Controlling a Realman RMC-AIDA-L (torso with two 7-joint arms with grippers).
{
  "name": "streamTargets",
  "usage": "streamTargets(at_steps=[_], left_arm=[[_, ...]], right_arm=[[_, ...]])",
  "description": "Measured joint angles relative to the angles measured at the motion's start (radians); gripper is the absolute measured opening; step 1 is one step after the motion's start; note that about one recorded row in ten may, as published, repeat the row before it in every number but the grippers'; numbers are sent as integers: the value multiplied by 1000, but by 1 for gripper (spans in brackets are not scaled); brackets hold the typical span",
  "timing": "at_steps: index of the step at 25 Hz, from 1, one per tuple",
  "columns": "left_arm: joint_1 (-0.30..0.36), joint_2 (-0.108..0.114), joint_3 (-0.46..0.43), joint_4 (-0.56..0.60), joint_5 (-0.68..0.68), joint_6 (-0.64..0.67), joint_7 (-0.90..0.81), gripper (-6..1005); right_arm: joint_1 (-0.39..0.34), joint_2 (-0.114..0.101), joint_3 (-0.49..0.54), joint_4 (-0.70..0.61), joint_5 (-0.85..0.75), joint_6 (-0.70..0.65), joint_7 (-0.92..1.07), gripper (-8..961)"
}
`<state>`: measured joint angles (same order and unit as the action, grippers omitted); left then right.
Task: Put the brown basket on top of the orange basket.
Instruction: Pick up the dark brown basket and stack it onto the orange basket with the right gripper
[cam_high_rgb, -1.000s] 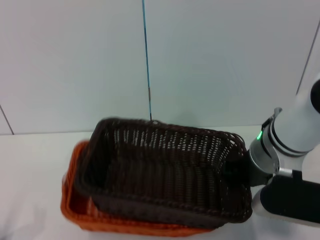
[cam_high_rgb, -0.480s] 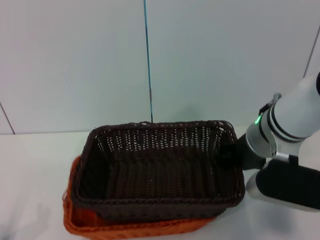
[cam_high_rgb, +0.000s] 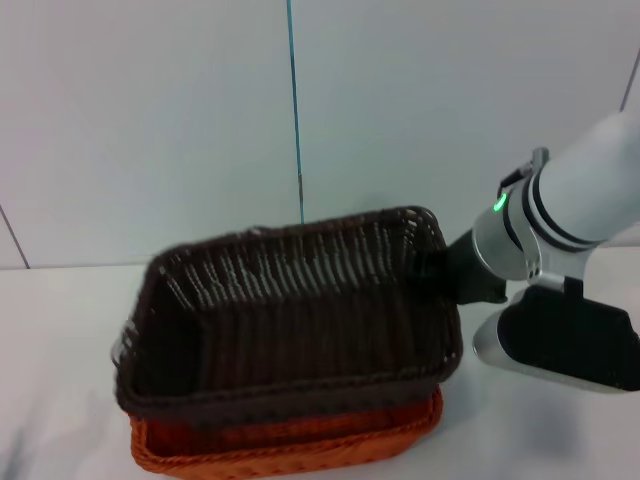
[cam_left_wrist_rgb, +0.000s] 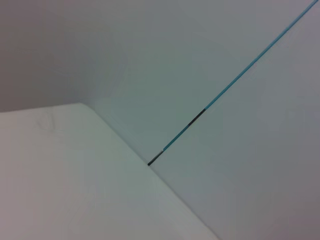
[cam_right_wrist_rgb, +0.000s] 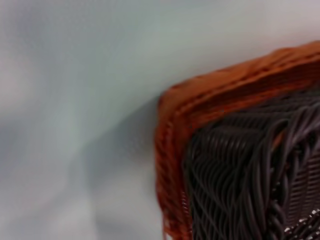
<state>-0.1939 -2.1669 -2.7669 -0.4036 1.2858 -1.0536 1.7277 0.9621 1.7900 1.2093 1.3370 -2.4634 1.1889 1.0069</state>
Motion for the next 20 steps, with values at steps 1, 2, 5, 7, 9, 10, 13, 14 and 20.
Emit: streamTargets(at_steps=[1,2,5,7,9,10,13,14,20], left_arm=[[3,0,-1,-1,-4,-7,0,790],[6,0,-1,-1,-10,-17,0,790],[14,0,-2,-3,-21,-38,0,790],[16,-1,-1,0,-22,-43,0,790],[18,-2,2,4,-22,-43,0,790],[18,-2,4,5,-22,-43,1,790],[21,-2,7,7,-22,-43,2,790],[22,-3,8,8,-22,-44,4,790],[24,-4,9,12,-16,-45,7,790]], right_arm=[[1,-1,3,9,2,1,0,124],[2,-2,4,15,5,2,0,125],[9,-8,5,23,17,0,-8,127],[16,-14,5,15,44,-10,-27,128],[23,-18,3,0,72,-19,-44,130],[27,-19,0,-10,80,-25,-52,130],[36,-21,-18,-45,93,-52,-66,132],[37,-22,-25,-56,96,-60,-67,133],[37,-26,-45,-111,129,-90,-88,137]])
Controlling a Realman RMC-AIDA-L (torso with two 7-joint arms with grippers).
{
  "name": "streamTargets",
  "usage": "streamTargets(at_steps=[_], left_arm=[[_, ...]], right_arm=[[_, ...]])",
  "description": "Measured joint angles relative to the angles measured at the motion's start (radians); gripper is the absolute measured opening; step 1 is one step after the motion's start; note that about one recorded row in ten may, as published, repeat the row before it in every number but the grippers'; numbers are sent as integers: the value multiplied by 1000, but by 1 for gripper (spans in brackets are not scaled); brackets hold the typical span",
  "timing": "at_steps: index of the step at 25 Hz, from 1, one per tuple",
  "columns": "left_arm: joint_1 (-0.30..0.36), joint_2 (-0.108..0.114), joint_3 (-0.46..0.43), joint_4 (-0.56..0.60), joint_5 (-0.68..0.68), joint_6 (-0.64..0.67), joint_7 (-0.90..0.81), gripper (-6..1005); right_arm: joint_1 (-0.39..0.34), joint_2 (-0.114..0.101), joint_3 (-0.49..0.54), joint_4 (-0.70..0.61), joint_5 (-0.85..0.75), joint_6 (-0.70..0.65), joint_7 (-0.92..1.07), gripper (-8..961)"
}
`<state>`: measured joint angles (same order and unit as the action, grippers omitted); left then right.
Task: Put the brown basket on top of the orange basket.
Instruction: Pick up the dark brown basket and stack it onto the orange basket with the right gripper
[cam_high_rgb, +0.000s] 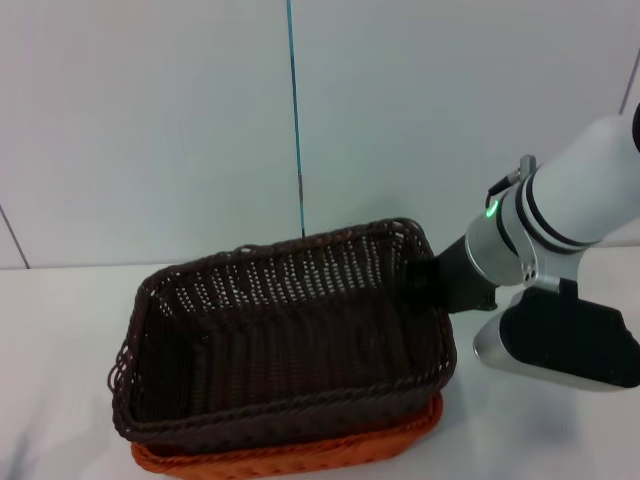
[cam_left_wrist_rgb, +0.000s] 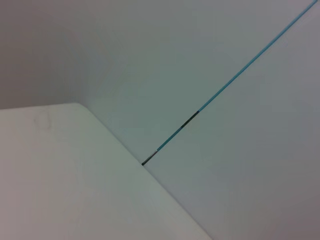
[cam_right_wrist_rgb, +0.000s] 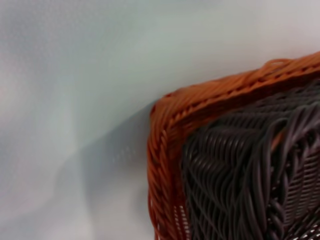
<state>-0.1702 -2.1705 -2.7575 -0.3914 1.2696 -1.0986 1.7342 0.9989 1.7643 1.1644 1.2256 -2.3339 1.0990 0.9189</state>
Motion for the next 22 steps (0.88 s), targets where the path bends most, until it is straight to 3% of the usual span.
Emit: streamTargets(at_steps=[8,18,22], left_arm=[[-3,0,2,10,6,1,2,790],[3,0,3,14,7,0,7,790],[3,1,3,14,7,0,12,790]], right_arm=[[0,-3,-76,-126,46,-108,-35,142],[6,5,-96,-198,69,-136,-54,149],[16,27,-104,-244,71,-161,-61,152]])
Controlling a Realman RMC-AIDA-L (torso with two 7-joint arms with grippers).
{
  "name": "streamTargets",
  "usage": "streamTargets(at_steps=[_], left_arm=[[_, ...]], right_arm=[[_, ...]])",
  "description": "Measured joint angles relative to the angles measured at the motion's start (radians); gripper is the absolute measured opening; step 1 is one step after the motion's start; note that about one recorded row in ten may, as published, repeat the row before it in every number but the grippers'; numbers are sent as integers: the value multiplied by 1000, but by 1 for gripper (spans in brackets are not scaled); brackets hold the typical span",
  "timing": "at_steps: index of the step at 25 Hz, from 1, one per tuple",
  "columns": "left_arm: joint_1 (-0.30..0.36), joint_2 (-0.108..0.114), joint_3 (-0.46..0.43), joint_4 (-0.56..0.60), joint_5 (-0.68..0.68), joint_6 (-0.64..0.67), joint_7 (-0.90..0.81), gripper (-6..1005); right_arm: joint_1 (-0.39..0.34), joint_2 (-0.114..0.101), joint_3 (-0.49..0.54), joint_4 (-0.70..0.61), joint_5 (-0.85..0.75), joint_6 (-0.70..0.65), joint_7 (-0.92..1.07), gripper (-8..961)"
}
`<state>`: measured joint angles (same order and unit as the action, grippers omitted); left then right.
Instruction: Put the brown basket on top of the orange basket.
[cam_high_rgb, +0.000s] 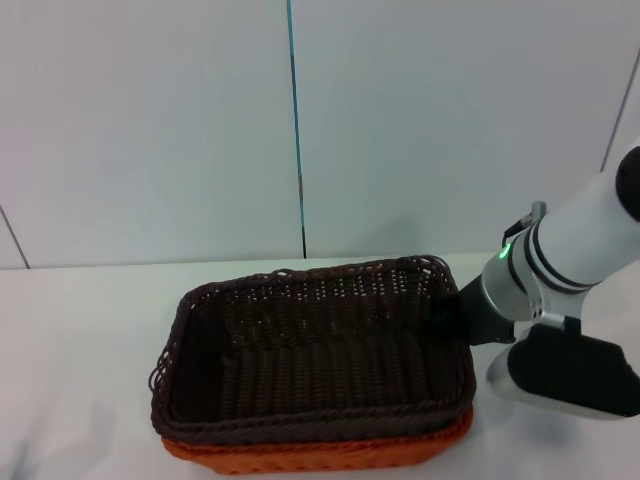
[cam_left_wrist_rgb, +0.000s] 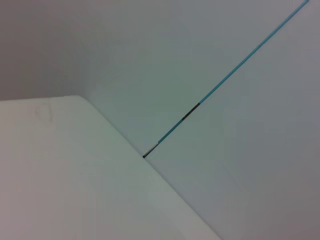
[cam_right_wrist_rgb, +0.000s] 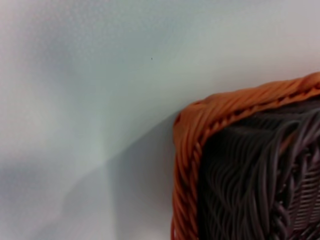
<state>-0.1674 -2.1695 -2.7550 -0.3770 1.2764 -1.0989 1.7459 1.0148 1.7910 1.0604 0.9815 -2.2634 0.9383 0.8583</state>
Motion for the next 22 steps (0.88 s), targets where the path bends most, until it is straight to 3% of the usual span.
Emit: streamTargets(at_steps=[12,14,22], left_arm=[[11,1,-1,3,-1,-1,19,790],[16,2,-2,5,-1,-2,19,790],[37,3,0,6,-1,-32,13,790]], right_arm=[[-23,34,-12,-74,0,-79,1,160],[-32,37,21,-58,0,-46,3,161],[-94,47,212,89,-47,153,63,333]])
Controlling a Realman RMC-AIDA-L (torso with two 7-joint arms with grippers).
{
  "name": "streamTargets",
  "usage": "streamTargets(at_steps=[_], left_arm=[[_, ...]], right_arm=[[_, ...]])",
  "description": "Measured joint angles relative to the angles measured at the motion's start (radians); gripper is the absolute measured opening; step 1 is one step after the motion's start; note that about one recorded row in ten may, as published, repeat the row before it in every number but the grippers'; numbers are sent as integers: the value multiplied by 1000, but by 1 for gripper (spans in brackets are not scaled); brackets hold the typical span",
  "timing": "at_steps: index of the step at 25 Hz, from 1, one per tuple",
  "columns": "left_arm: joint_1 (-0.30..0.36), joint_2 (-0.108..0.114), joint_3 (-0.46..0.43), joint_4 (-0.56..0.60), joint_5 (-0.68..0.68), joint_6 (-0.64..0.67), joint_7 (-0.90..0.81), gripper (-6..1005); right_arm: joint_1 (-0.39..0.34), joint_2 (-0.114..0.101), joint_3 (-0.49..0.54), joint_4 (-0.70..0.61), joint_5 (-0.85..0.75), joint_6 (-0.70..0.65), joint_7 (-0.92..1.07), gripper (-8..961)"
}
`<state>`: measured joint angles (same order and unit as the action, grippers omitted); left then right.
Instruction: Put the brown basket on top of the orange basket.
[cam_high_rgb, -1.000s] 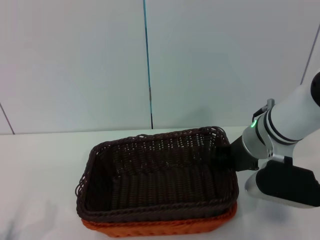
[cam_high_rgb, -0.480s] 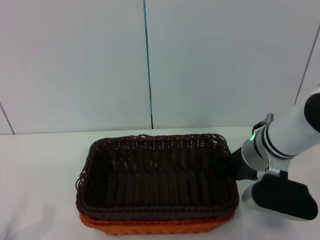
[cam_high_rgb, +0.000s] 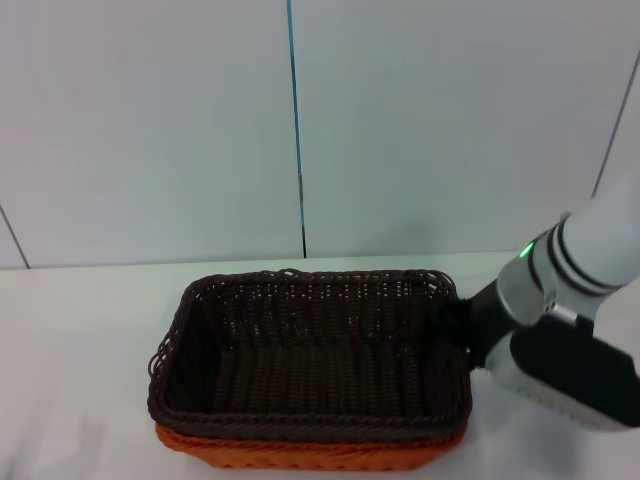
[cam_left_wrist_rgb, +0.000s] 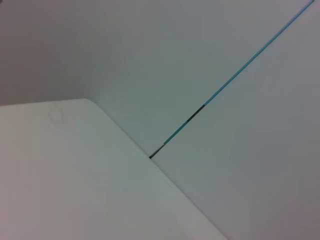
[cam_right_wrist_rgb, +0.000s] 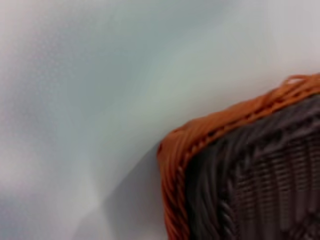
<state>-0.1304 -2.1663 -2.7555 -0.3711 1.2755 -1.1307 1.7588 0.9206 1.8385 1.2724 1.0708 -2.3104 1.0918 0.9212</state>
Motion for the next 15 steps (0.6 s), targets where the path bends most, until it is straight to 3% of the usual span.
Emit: streamTargets(at_steps=[7,9,15], left_arm=[[2,2,1,-4,0,-15,-4,790],[-3,2,1,-8,0,-16,-5,790],[-30,5,0,-58,1,-10,0,790]], right_arm=[[-30,24,235,121,-101,82,142,522],[-15,41,324,118,-97,79,194,584],[25,110,552,55,-97,-17,323,580]])
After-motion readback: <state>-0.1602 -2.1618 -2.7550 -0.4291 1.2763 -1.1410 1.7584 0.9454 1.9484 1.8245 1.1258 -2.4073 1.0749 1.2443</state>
